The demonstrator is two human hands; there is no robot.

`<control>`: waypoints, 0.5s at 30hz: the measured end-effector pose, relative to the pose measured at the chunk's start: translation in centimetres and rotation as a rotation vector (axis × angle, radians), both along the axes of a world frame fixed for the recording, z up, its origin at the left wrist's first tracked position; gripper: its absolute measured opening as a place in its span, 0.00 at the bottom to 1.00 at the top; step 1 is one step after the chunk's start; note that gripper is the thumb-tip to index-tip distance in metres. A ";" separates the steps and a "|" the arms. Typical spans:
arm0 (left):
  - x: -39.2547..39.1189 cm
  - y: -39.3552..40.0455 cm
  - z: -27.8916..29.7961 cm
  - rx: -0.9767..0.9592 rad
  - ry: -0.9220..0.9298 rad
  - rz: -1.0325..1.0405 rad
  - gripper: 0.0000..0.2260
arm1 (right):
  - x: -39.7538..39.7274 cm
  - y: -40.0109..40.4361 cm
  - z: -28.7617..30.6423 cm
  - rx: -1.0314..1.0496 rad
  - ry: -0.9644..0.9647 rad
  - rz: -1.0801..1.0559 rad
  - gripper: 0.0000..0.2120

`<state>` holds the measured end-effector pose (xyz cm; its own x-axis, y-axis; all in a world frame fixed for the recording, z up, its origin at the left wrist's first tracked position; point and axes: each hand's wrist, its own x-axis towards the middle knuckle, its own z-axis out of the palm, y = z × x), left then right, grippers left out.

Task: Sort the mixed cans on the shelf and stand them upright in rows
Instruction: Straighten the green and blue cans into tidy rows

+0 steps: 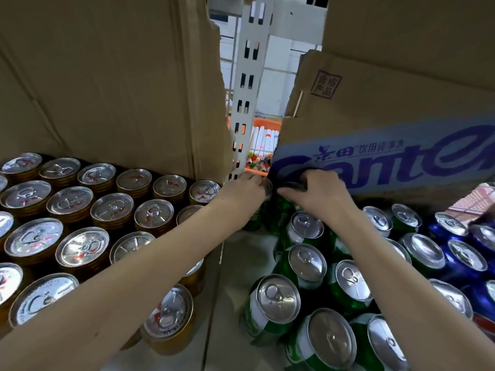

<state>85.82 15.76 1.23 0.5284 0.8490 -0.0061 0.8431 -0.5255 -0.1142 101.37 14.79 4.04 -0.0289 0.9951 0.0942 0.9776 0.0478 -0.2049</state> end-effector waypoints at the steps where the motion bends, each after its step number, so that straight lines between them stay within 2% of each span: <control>1: 0.1 -0.3 0.2 -0.013 -0.002 0.010 0.27 | 0.4 -0.2 0.3 0.002 0.025 0.005 0.23; 3: 0.3 -0.7 0.9 -0.036 -0.015 0.045 0.27 | 1.7 -0.6 0.9 0.023 0.049 0.016 0.22; 6: 0.8 -1.4 2.3 0.012 -0.059 0.052 0.20 | 4.6 -1.3 1.7 0.024 0.041 0.001 0.19; 10: 2.7 -2.0 3.9 0.035 -0.237 -0.055 0.17 | 9.7 -2.5 2.0 -0.035 -0.016 -0.086 0.18; 12: 4.6 -2.0 4.4 -0.002 -0.290 -0.101 0.17 | 11.6 -3.3 1.8 -0.073 -0.027 -0.096 0.18; 15: 7.8 -0.9 4.2 -0.112 -0.246 -0.152 0.20 | 13.4 -4.1 1.1 -0.101 -0.051 -0.029 0.19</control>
<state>93.62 14.87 5.39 0.6466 0.7613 0.0488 0.7488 -0.6456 0.1496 114.72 10.69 5.11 -0.0024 1.0000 -0.0071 0.9876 0.0013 -0.1567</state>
